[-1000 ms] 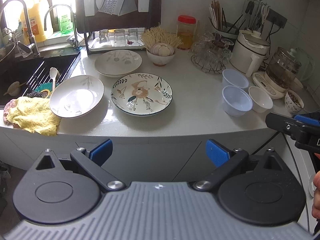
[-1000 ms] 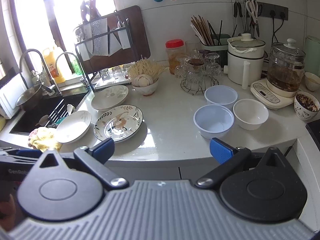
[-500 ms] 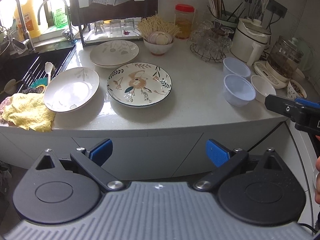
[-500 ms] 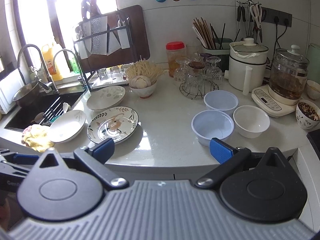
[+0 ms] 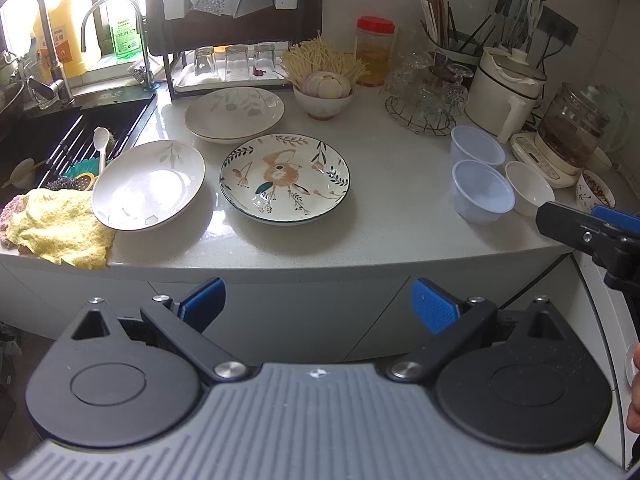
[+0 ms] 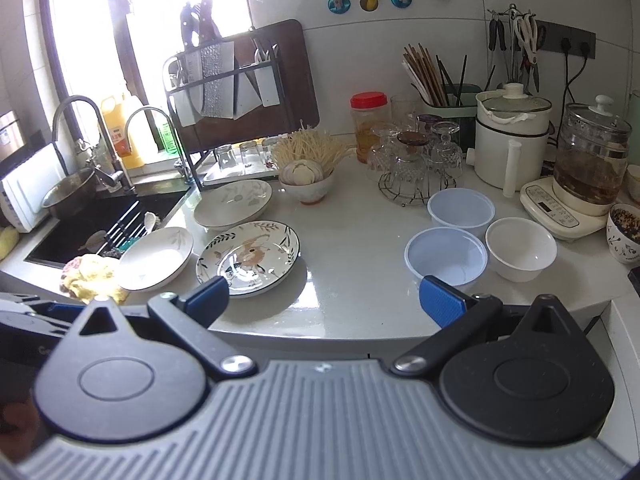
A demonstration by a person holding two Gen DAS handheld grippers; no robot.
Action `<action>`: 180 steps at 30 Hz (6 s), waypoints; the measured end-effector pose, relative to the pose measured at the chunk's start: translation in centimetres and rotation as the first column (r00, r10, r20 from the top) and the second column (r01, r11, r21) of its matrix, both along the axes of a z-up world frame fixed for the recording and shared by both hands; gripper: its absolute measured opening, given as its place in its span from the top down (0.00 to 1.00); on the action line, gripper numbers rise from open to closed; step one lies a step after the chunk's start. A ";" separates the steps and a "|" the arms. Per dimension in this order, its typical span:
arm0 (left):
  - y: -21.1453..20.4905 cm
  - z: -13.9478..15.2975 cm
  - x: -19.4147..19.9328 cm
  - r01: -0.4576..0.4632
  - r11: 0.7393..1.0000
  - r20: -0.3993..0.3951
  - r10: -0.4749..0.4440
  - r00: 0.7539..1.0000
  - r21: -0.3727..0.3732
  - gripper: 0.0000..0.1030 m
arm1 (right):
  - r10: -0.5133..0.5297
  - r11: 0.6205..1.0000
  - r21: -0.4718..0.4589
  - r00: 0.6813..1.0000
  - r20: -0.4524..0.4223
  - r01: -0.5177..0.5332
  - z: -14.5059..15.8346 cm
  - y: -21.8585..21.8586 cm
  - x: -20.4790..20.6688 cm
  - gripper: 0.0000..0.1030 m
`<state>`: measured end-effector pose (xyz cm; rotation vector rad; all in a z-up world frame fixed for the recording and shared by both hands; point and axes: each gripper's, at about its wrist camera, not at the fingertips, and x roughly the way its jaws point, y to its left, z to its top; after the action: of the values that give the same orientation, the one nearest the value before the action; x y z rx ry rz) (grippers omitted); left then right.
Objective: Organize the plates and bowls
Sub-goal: 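Move both grippers toward the white leaf plate lying by the sink, then close both grippers on the rim of the white leaf plate, then lift the white plate with both grippers and carry it over the floral plate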
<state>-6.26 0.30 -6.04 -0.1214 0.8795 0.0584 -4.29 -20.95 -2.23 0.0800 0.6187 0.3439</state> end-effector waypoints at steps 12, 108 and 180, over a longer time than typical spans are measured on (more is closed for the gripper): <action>0.1 1.4 0.0 0.009 1.000 0.054 -0.008 0.999 -0.013 0.02 | -0.055 0.998 -0.007 0.998 0.017 0.055 0.4 -0.4 -1.1 0.00; 38.3 -13.4 21.9 0.113 0.968 -0.210 -0.161 0.964 -0.225 0.68 | -0.257 0.854 0.290 0.835 -0.487 0.432 -15.2 30.2 12.5 0.68; 25.5 -6.7 22.0 0.081 0.914 0.016 -0.081 0.997 -0.397 0.87 | -0.049 0.986 0.143 0.966 -0.252 0.088 -6.6 17.3 18.2 0.90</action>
<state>15.73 25.78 -12.71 -0.4656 0.8873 -0.2008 13.91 -3.68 -8.86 0.2946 0.8350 0.3160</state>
